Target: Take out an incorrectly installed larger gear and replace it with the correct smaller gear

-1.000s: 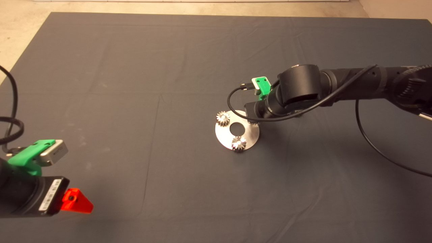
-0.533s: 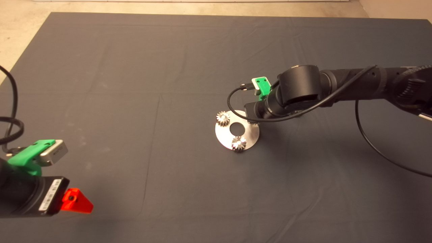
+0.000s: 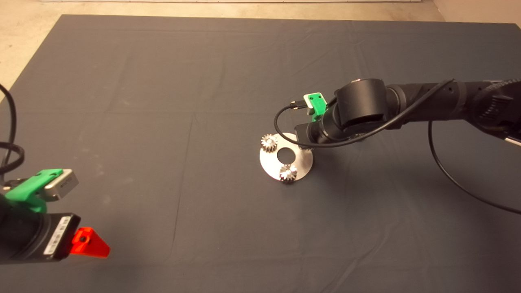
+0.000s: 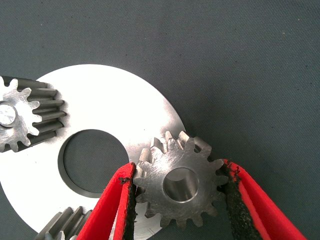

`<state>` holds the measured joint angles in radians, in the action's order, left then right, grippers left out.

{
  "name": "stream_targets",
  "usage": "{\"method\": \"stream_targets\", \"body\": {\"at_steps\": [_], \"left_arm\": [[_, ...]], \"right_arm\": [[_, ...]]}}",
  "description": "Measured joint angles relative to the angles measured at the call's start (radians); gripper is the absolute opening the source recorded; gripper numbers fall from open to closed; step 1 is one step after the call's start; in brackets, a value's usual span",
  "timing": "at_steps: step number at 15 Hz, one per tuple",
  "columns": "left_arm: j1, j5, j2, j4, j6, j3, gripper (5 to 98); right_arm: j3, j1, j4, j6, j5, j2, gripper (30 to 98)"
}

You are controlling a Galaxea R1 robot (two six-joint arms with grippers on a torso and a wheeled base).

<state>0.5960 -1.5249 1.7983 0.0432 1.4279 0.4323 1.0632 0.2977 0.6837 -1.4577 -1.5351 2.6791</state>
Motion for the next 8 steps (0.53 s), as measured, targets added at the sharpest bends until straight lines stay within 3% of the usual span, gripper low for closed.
{"method": "stream_targets", "body": {"at_steps": [8], "left_arm": [[0.0, 0.0, -0.001, 0.0, 0.0, 0.0, 98.2]], "right_arm": [[0.0, 0.0, 0.0, 0.0, 0.0, 0.001, 39.3]]}}
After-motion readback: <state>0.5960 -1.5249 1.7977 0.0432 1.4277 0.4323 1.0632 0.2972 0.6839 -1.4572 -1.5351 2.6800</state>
